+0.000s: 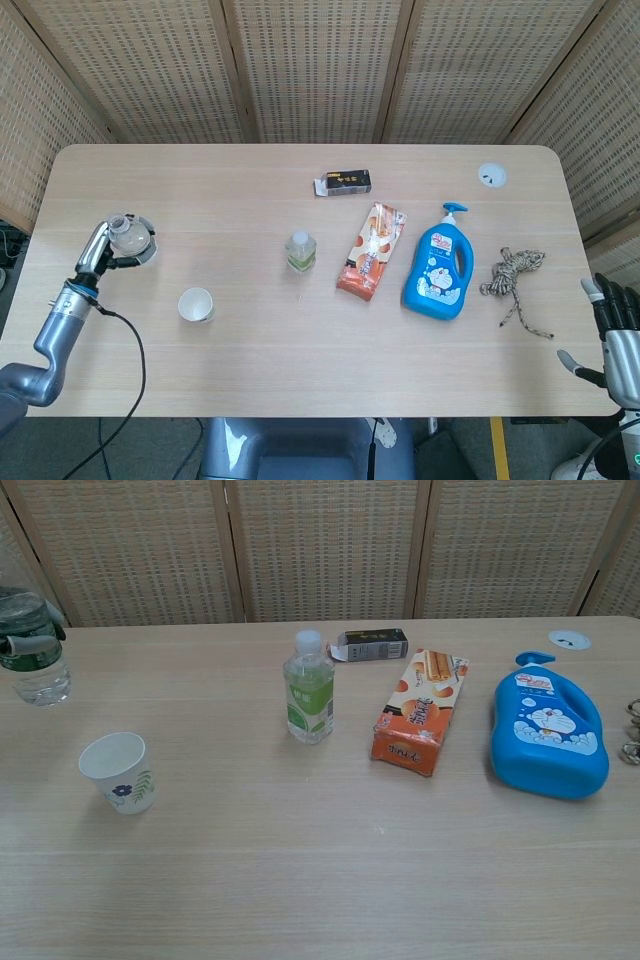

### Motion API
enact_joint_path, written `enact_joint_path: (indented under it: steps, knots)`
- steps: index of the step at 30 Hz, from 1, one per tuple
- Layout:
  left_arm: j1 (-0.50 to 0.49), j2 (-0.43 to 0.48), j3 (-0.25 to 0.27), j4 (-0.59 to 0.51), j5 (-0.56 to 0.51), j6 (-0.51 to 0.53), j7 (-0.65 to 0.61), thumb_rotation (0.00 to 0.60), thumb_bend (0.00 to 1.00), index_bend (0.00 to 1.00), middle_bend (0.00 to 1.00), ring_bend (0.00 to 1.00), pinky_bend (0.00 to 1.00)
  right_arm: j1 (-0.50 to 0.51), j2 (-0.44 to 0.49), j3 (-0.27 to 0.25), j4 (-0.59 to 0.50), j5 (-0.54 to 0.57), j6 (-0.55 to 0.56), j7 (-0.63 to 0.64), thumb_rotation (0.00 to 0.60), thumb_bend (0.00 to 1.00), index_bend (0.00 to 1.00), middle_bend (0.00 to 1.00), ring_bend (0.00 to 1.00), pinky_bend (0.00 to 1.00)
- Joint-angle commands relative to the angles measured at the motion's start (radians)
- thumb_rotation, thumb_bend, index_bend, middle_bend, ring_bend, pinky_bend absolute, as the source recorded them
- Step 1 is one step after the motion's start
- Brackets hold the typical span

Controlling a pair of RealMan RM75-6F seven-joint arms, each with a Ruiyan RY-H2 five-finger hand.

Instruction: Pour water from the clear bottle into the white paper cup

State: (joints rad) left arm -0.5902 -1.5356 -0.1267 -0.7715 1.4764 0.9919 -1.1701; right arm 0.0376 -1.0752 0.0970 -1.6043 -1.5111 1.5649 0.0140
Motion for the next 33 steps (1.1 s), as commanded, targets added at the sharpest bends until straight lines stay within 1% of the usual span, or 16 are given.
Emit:
enact_joint_path:
  steps: [1,2,6,10,14,15,18,19,22,27,30,33]
  knots:
    - [0.016,0.121,0.057,-0.107,0.038,-0.010,0.117,0.600,0.67,0.67,0.54,0.35,0.40,-0.002,0.002,-0.001,-0.002,-0.003,0.004,0.001,0.600,0.00,0.00,0.00,0.00,0.00]
    - [0.023,0.146,0.076,-0.115,0.047,-0.020,0.157,0.600,0.67,0.67,0.54,0.35,0.40,-0.004,0.003,-0.001,-0.004,-0.007,0.009,0.003,0.600,0.00,0.00,0.00,0.00,0.00]
    - [0.032,0.202,0.109,-0.159,0.049,-0.055,0.246,0.600,0.70,0.67,0.54,0.35,0.40,-0.007,0.006,-0.003,-0.008,-0.012,0.016,0.009,0.600,0.00,0.00,0.00,0.00,0.00]
    - [0.031,0.236,0.141,-0.185,0.057,-0.092,0.354,0.600,0.70,0.67,0.54,0.35,0.40,-0.008,0.007,-0.003,-0.009,-0.015,0.019,0.010,0.600,0.00,0.00,0.00,0.00,0.00]
    - [0.022,0.255,0.162,-0.221,0.060,-0.127,0.513,0.600,0.71,0.67,0.54,0.35,0.40,-0.009,0.007,-0.004,-0.010,-0.017,0.022,0.006,0.600,0.00,0.00,0.00,0.00,0.00]
    - [0.010,0.254,0.172,-0.229,0.072,-0.140,0.591,0.600,0.71,0.67,0.54,0.35,0.40,-0.009,0.007,-0.003,-0.010,-0.016,0.022,0.005,0.600,0.00,0.00,0.00,0.00,0.00]
    - [0.001,0.251,0.160,-0.264,0.041,-0.165,0.718,0.600,0.71,0.67,0.54,0.35,0.40,-0.010,0.006,-0.003,-0.010,-0.015,0.023,0.002,0.600,0.00,0.00,0.00,0.00,0.00]
    - [-0.001,0.250,0.157,-0.271,0.035,-0.170,0.739,0.600,0.71,0.67,0.54,0.35,0.40,-0.010,0.006,-0.003,-0.009,-0.015,0.022,0.002,0.600,0.00,0.00,0.00,0.00,0.00]
    - [-0.018,0.235,0.142,-0.291,0.000,-0.203,0.856,0.600,0.71,0.67,0.54,0.35,0.40,-0.009,0.005,-0.002,-0.008,-0.014,0.020,0.001,0.600,0.00,0.00,0.00,0.00,0.00]
    - [-0.030,0.206,0.122,-0.295,-0.049,-0.229,0.953,0.600,0.71,0.67,0.54,0.35,0.40,-0.009,0.006,-0.002,-0.007,-0.013,0.019,0.005,0.600,0.00,0.00,0.00,0.00,0.00]
    - [-0.041,0.192,0.118,-0.287,-0.066,-0.243,1.030,0.600,0.71,0.67,0.54,0.35,0.40,-0.008,0.006,-0.002,-0.006,-0.012,0.017,0.007,0.600,0.00,0.00,0.00,0.00,0.00]
    - [-0.046,0.190,0.114,-0.305,-0.086,-0.253,1.090,0.600,0.71,0.67,0.54,0.35,0.40,-0.008,0.006,-0.001,-0.006,-0.012,0.018,0.005,0.600,0.00,0.00,0.00,0.00,0.00]
